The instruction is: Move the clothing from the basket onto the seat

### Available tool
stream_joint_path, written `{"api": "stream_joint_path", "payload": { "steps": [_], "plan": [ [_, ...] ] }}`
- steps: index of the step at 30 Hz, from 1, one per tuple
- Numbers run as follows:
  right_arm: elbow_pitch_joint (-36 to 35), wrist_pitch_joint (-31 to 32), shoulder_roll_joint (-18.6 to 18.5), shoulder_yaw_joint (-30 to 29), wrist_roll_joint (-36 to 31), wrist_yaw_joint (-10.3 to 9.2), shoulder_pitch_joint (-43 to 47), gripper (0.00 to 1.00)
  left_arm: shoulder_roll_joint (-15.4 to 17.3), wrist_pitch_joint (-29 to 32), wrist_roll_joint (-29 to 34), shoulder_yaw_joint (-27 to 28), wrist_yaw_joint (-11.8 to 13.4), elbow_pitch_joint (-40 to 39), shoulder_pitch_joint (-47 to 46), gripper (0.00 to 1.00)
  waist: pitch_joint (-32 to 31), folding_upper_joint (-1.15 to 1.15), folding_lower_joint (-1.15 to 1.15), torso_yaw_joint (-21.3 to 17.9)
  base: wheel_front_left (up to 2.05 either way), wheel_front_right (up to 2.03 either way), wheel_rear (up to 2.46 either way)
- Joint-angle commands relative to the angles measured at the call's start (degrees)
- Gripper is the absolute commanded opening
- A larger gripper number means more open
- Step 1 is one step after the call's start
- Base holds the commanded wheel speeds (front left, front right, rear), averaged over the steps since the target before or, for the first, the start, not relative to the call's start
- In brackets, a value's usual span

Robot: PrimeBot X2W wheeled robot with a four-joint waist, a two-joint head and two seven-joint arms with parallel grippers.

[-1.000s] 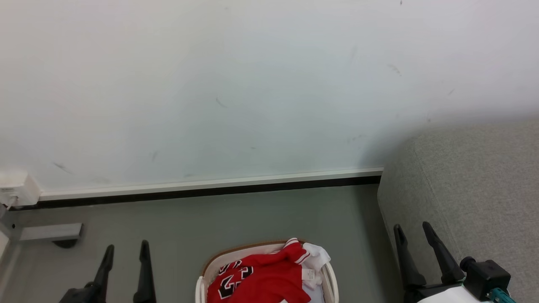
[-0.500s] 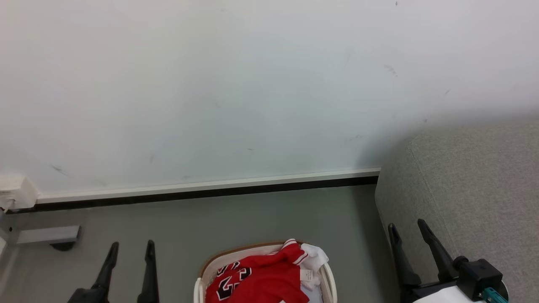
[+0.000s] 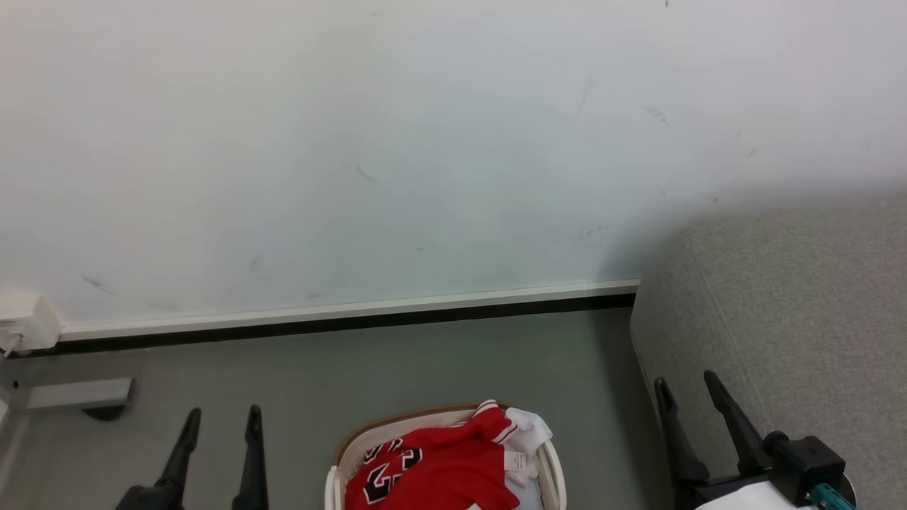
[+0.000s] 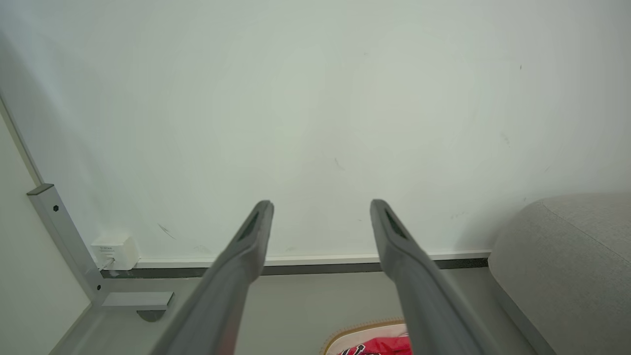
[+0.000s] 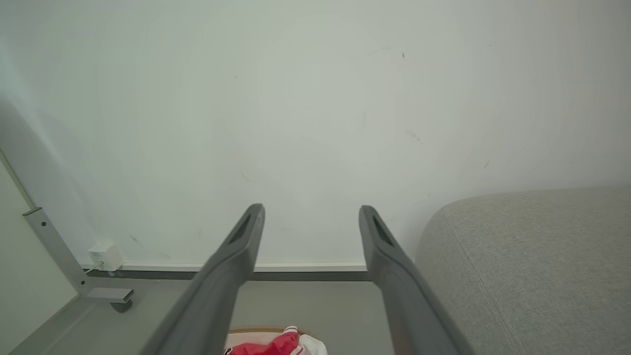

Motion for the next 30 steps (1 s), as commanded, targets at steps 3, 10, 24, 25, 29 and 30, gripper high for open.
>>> {"api": "stream_joint_path", "payload": {
  "steps": [3, 10, 24, 25, 29, 30],
  "plan": [
    [0.26, -0.19, 0.0, 0.04, 0.44, -0.12, -0.67, 1.0, 0.17, -0.04, 0.04, 0.21, -0.1, 0.04, 0.09, 1.0, 0.17, 0.0, 0.0, -0.2, 0.0, 0.0, 0.0],
    [-0.45, -0.19, -0.58, -0.42, -0.3, -0.12, -2.3, 1.0, 0.17, -0.04, -0.03, 0.42, -1.04, -0.33, -1.19, 1.0, 2.4, 0.0, 0.0, -2.35, 0.0, 0.0, 0.0],
    [-8.73, -0.09, -1.08, -2.11, -1.6, -0.12, -8.14, 1.0, 2.19, -0.03, -1.15, 0.59, -4.91, 2.27, -11.76, 1.0, 17.66, 0.0, 0.0, -6.83, 0.0, 0.0, 0.0],
    [-9.22, -0.09, -0.92, -2.49, -1.62, -0.12, -8.57, 1.0, 2.63, -0.03, -1.25, 0.21, -5.15, 2.84, -12.91, 1.0, 18.76, 0.0, 0.0, -7.0, 0.0, 0.0, 0.0],
    [-11.31, -0.09, -0.35, -4.02, -1.93, -0.12, -10.34, 1.0, 4.26, -0.03, -2.09, -1.11, -6.01, 6.62, -16.86, 1.0, 23.14, 0.0, 0.0, -7.73, 0.0, 0.0, 0.0],
    [-11.74, -0.09, -0.23, -4.46, -1.95, -0.12, -10.64, 1.0, 4.73, -0.03, -2.53, -1.53, -6.11, 8.07, -17.83, 1.0, 24.24, 0.0, 0.0, -7.9, 0.0, 0.0, 0.0]
  ]
}}
